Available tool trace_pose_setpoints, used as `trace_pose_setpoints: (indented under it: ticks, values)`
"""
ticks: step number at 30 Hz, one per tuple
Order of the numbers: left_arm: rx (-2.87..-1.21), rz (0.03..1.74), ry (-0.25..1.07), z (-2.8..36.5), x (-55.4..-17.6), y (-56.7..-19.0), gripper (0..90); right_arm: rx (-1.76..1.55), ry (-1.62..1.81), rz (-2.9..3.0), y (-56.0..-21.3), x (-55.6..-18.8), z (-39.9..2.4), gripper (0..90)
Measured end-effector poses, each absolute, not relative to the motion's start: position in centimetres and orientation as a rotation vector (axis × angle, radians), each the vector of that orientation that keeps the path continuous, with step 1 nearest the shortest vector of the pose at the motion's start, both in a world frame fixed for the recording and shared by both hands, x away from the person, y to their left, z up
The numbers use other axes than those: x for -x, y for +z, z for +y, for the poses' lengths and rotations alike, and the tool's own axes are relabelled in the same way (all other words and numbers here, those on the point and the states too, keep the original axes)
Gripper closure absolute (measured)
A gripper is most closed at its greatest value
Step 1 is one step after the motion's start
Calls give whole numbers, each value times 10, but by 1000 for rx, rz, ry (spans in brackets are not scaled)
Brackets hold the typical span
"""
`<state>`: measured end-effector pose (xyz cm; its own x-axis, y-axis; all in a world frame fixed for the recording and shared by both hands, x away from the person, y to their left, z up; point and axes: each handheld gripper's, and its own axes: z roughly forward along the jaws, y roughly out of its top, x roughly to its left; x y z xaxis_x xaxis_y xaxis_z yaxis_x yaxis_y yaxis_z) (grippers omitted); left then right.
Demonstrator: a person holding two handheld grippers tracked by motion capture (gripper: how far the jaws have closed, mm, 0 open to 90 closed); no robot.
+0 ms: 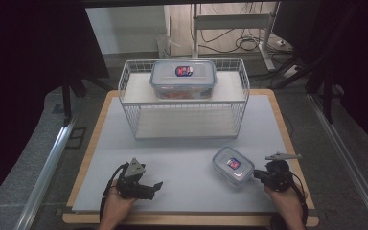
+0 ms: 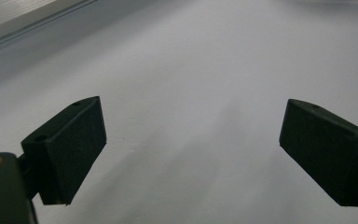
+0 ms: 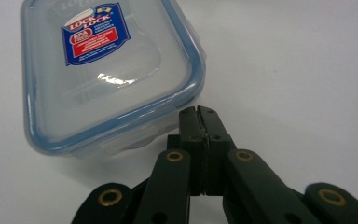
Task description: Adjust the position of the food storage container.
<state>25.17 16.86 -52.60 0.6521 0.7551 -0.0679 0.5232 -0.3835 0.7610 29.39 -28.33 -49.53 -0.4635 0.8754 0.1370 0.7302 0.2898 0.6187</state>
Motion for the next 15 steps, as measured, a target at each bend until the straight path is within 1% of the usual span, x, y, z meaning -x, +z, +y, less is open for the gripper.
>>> trace_pose_setpoints:
  ticks: [15]
  values:
    - [-2070, 998, 350, 167, -254, -526, 71, -1459, 932, 2348, -501, -341, -266, 893]
